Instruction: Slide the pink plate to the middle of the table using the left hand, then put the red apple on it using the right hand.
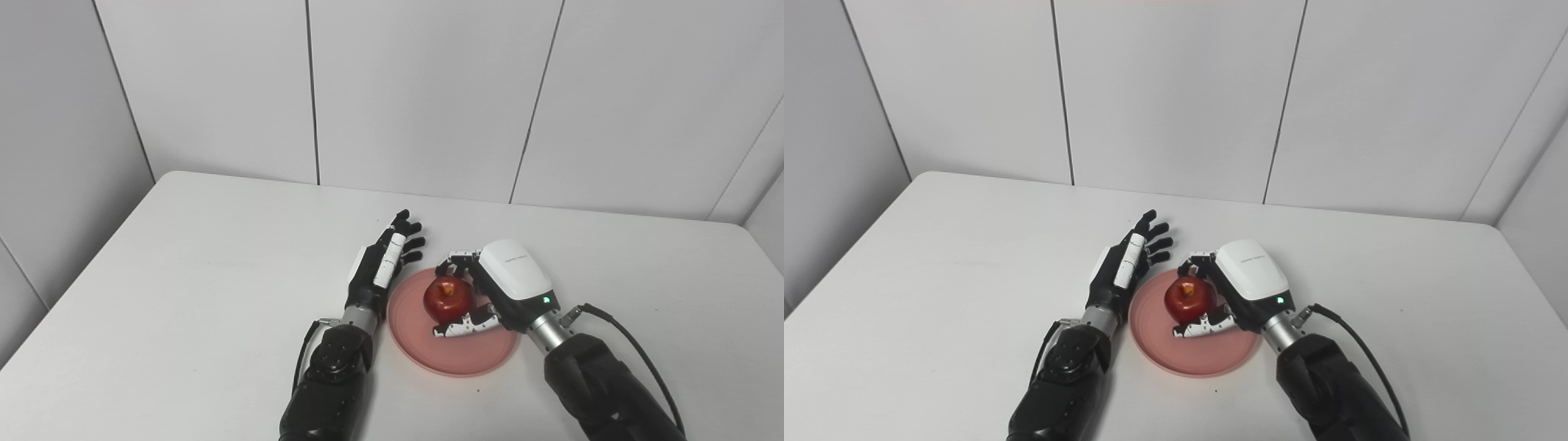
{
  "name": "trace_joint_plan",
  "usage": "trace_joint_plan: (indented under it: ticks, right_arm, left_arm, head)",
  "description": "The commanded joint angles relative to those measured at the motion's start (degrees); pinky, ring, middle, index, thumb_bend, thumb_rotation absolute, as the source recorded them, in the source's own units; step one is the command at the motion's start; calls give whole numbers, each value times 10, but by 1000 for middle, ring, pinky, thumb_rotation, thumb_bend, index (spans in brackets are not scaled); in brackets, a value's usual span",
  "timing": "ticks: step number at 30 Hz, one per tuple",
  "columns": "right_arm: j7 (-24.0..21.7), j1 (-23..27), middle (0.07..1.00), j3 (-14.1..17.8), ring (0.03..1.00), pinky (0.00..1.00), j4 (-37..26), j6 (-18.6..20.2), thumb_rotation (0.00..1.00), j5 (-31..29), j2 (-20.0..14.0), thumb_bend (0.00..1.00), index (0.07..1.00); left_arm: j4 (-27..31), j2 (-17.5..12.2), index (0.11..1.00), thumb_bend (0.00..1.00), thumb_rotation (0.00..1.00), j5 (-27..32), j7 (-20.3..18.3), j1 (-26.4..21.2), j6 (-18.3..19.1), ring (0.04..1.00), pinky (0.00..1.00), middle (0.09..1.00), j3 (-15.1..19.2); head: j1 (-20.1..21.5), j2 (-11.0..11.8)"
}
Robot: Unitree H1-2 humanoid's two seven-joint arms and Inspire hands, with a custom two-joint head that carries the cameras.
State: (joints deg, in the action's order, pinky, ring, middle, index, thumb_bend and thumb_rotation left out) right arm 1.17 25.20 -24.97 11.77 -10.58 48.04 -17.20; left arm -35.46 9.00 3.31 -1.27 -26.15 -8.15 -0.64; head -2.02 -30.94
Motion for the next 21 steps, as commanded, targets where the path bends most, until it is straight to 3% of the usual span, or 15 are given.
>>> trace_joint_plan:
  ticks: [1, 8, 16, 21]
  right_arm:
    - [-1, 24, 481, 5, 304, 222, -14, -9, 728, -1, -5, 714, 652]
    - [-16, 25, 554, 9, 276, 205, -18, -8, 835, -2, -6, 890, 719]
    - [-20, 28, 624, 11, 278, 213, -16, -8, 870, -3, -7, 923, 749]
    - [-20, 29, 665, 13, 438, 334, -13, -10, 888, -5, -9, 926, 756]
  left_arm:
    - [-27, -3, 904, 820, 892, 1, -6, 30, 11, 832, 831, 862, -2]
    - [-31, -5, 904, 821, 882, 2, -7, 27, 11, 834, 809, 848, -2]
    - [-33, -9, 906, 821, 890, 2, -10, 25, 12, 844, 829, 851, -5]
    - [-35, -10, 904, 819, 890, 4, -12, 24, 11, 842, 811, 848, -5]
  head:
    - [0, 0]
    - [2, 0]
    - [5, 3]
    - [6, 3]
